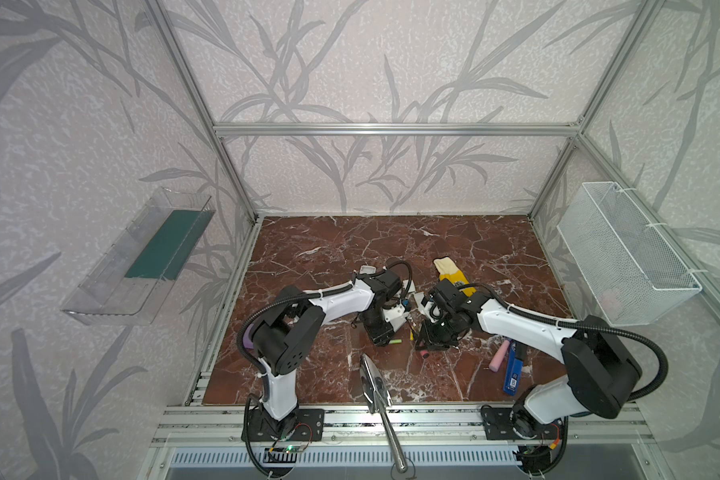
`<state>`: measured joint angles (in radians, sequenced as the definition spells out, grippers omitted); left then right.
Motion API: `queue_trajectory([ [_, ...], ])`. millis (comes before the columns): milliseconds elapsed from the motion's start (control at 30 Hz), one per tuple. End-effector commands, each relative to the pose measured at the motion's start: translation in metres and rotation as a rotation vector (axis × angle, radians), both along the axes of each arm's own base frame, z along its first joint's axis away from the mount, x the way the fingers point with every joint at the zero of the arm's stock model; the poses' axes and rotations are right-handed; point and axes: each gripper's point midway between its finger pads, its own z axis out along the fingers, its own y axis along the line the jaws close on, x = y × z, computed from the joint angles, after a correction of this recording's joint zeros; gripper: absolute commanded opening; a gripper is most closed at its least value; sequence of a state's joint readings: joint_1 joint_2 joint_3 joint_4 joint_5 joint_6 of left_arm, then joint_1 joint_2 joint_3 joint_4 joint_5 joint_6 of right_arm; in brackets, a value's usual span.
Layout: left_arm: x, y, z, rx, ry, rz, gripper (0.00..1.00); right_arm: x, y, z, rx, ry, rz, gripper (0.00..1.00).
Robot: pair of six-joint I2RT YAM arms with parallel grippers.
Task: Unload the batteries from the remote control
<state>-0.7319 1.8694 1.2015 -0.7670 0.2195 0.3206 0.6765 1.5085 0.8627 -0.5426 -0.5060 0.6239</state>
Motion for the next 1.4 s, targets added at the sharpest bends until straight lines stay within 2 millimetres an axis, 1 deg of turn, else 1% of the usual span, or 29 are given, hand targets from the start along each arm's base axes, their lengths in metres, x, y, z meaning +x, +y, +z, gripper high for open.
queue_trajectory([
  [0, -0.014, 0.019, -0.036, 0.111, 0.056, 0.025, 0.72, 0.001, 0.0, 0.003, 0.011, -0.007, -0.005, 0.0],
  [400, -0.019, 0.018, -0.042, 0.148, 0.053, 0.01, 0.62, 0.004, 0.001, 0.0, 0.0, -0.006, -0.012, 0.0],
  [567, -0.021, 0.017, -0.045, 0.163, 0.063, -0.006, 0.59, 0.006, 0.002, -0.004, -0.007, 0.012, -0.046, 0.0],
  [867, -0.025, 0.014, -0.047, 0.17, 0.07, -0.03, 0.57, 0.012, 0.005, -0.009, -0.006, 0.013, -0.077, 0.0],
  [1167, -0.027, 0.016, -0.047, 0.184, 0.072, -0.044, 0.56, 0.015, 0.01, -0.024, 0.01, 0.026, -0.097, 0.0],
  [1367, -0.028, 0.017, -0.047, 0.192, 0.073, -0.045, 0.56, 0.017, 0.012, -0.028, 0.029, 0.024, -0.107, 0.0],
])
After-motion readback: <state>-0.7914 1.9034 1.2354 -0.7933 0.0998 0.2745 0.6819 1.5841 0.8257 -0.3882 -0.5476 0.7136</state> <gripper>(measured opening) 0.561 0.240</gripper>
